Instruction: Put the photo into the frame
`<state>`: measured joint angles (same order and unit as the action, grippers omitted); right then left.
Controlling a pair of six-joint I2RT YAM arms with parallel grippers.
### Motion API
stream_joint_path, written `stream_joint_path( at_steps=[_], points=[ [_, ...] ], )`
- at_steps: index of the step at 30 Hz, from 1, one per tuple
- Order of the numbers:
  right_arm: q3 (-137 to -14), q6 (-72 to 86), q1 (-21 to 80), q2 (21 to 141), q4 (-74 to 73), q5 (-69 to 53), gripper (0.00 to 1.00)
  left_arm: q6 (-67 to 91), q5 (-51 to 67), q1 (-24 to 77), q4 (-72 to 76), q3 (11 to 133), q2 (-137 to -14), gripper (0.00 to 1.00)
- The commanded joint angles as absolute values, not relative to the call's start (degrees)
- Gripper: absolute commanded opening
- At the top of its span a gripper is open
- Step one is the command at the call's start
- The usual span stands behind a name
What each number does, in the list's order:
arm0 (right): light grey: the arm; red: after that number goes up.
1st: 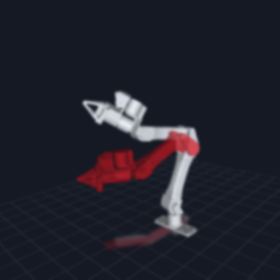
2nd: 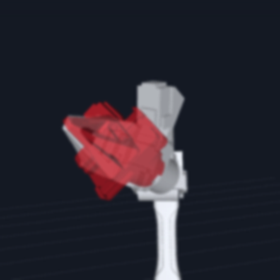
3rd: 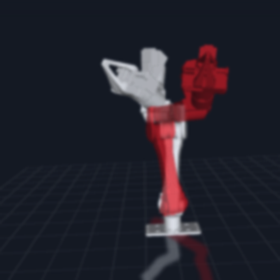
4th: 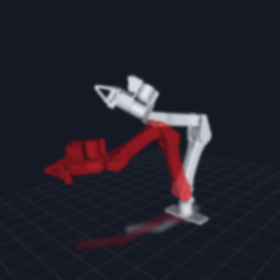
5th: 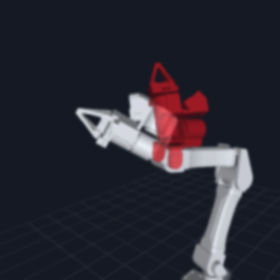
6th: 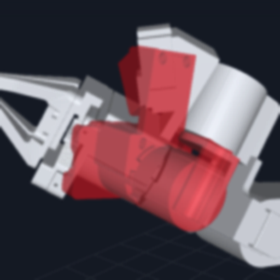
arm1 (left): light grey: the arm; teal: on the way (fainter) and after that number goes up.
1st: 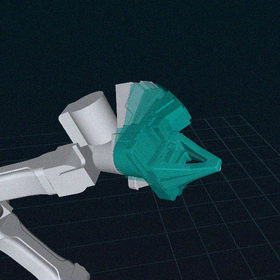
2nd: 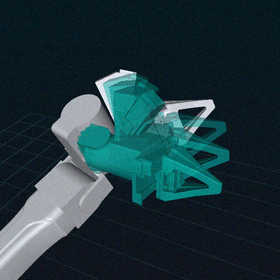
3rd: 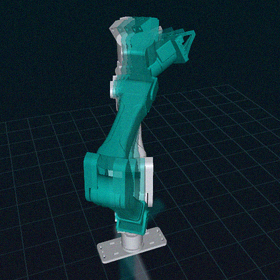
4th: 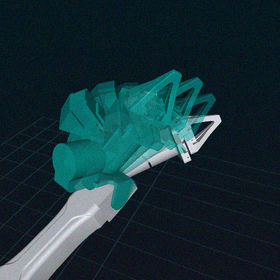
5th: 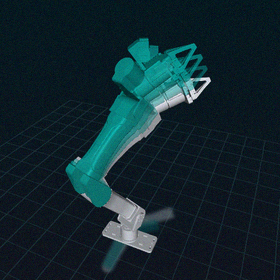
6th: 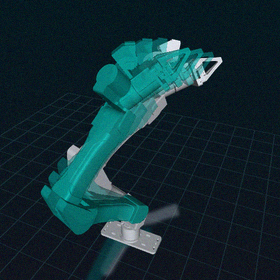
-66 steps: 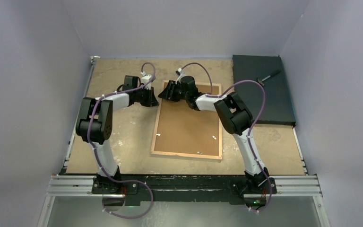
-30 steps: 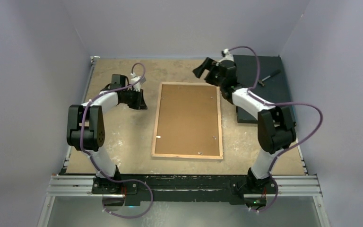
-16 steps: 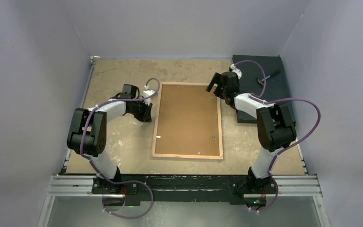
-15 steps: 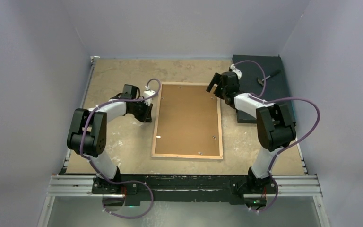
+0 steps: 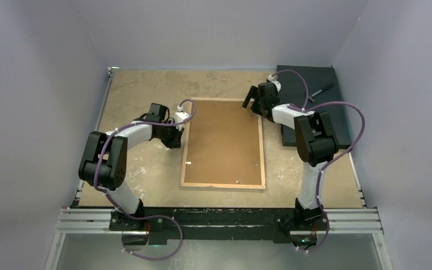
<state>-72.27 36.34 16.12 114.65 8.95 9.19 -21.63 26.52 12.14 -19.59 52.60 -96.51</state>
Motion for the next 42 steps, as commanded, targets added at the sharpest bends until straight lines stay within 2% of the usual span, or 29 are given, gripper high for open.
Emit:
stream_joint_path(
  at_steps=[1,5,12,16,18,20,24,28,30,34,42],
  points=[
    [-81.13,34.47,19.59,119.22,8.77,3.99,0.99,-24.78,27.06,12.28,-20.18,52.03,-94.41,0.03],
    [-93.46,32.95,27.10,127.17,6.38,0.84,0.99,-24.80,26.82,12.39,-20.45,51.15,-93.61,0.02],
    [-115.30,35.41,34.67,140.88,3.51,-11.79,0.99,-26.15,28.97,12.57,-23.98,48.95,-90.72,0.02],
    [-120.73,33.71,36.17,143.17,6.09,-21.17,0.99,-27.14,32.85,13.02,-27.42,50.13,-90.38,0.08],
    [-121.24,32.09,36.36,142.14,4.89,-21.08,0.99,-27.79,34.59,13.42,-29.91,51.90,-90.61,0.13],
    [-117.32,30.27,36.22,137.52,4.04,-18.90,0.99,-29.05,35.55,13.37,-34.85,55.00,-90.36,0.17],
    [-101.57,29.94,34.05,123.03,10.09,-9.80,0.99,-29.85,38.81,9.82,-43.69,63.86,-88.54,0.22],
    [-86.46,31.74,30.96,109.93,16.74,-9.80,0.99,-25.59,38.77,2.30,-43.68,74.00,-89.20,0.29],
    [-82.64,31.11,30.87,106.25,14.33,-8.62,0.99,-22.05,35.22,-0.55,-40.35,76.39,-91.13,0.32],
    [-75.65,31.94,30.81,99.78,3.10,-4.83,0.99,-18.38,30.88,-4.83,-32.54,77.44,-96.26,0.32],
    [-50.02,38.89,25.77,74.54,-10.22,-1.24,0.99,-19.58,29.36,-6.51,-29.58,78.44,-106.65,0.32]
  ],
)
